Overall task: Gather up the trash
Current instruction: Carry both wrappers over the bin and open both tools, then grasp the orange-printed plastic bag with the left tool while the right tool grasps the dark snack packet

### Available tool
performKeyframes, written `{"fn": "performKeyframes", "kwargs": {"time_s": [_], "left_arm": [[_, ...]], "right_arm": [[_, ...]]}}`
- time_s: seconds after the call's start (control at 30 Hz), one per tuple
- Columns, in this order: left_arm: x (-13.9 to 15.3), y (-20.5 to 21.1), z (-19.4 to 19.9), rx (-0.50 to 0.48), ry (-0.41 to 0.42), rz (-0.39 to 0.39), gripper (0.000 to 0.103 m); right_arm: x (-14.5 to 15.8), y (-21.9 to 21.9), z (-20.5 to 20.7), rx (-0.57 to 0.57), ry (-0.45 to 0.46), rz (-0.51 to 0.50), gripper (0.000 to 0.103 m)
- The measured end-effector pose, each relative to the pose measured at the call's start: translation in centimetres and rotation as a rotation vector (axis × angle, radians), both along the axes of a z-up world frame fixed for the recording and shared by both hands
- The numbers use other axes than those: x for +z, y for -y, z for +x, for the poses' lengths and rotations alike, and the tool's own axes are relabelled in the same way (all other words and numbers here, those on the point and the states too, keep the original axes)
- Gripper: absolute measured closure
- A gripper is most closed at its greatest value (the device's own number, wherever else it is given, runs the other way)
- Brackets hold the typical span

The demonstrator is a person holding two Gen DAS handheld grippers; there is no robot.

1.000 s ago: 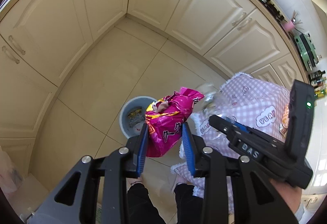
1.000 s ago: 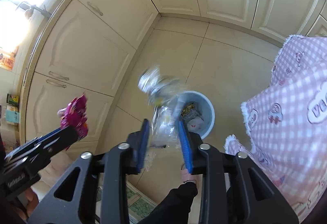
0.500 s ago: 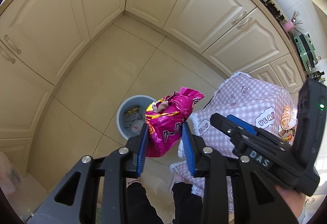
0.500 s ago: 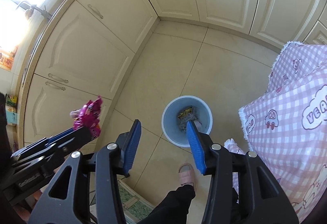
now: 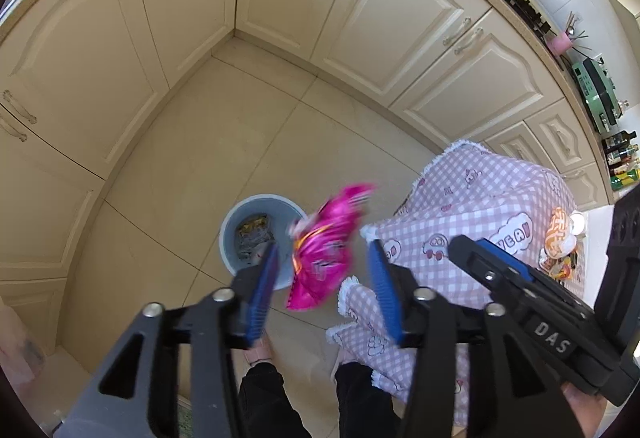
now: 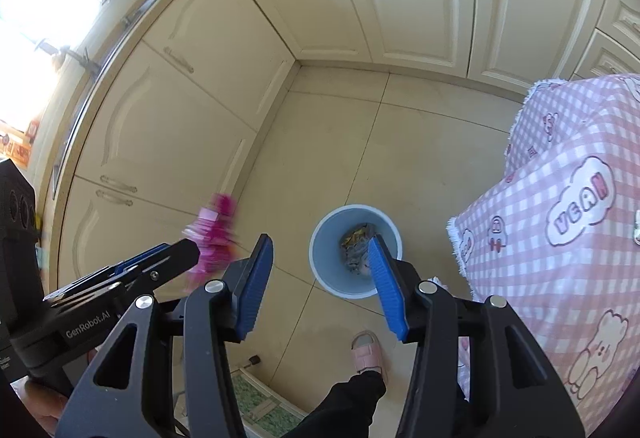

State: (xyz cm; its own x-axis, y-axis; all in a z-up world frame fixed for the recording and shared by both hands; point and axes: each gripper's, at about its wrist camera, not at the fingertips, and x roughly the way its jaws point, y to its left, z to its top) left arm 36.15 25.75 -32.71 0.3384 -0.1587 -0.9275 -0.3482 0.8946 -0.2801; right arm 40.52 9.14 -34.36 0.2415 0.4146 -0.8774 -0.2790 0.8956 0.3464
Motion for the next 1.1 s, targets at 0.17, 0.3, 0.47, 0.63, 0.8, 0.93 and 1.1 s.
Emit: {"fn": "performKeyframes", "kwargs": {"time_s": [0.17, 0.3, 0.47, 0.63, 0.8, 0.93, 1.1], "left_arm": [[0.6, 1.6, 0.5, -0.008, 0.002, 0.013, 0.052], [1.0, 3.6, 1.0, -0.028, 0.003, 0.009, 0.052], [1.9, 8.3, 1.9, -0.091, 0.022, 0.008, 0.052], [3.5, 15.7, 3.5, -0.201, 0.056, -0.001, 0.052], [4.5, 24.5, 5.5, -0.320, 0.088, -0.018, 0.052], [4.2, 30.9, 7.4, -0.395, 0.089, -0.018, 0.052], [3.3, 36.6, 9.8, -0.444, 0.089, -0.004, 0.050]], "right_arm": [[0.4, 2.3, -0.1, -0.032, 0.005, 0.010, 0.055], [0.8, 4.7, -0.4, -0.060, 0.009, 0.019, 0.055], [1.6, 8.4, -0.8, -0.103, 0.023, 0.035, 0.055], [3.1, 14.6, -1.1, -0.179, 0.057, 0.048, 0.055], [4.4, 23.2, -1.7, -0.281, 0.087, 0.037, 0.055], [5.0, 29.8, -2.2, -0.365, 0.100, 0.010, 0.054], [4.7, 36.7, -2.2, -0.465, 0.101, -0.024, 0.053]]}}
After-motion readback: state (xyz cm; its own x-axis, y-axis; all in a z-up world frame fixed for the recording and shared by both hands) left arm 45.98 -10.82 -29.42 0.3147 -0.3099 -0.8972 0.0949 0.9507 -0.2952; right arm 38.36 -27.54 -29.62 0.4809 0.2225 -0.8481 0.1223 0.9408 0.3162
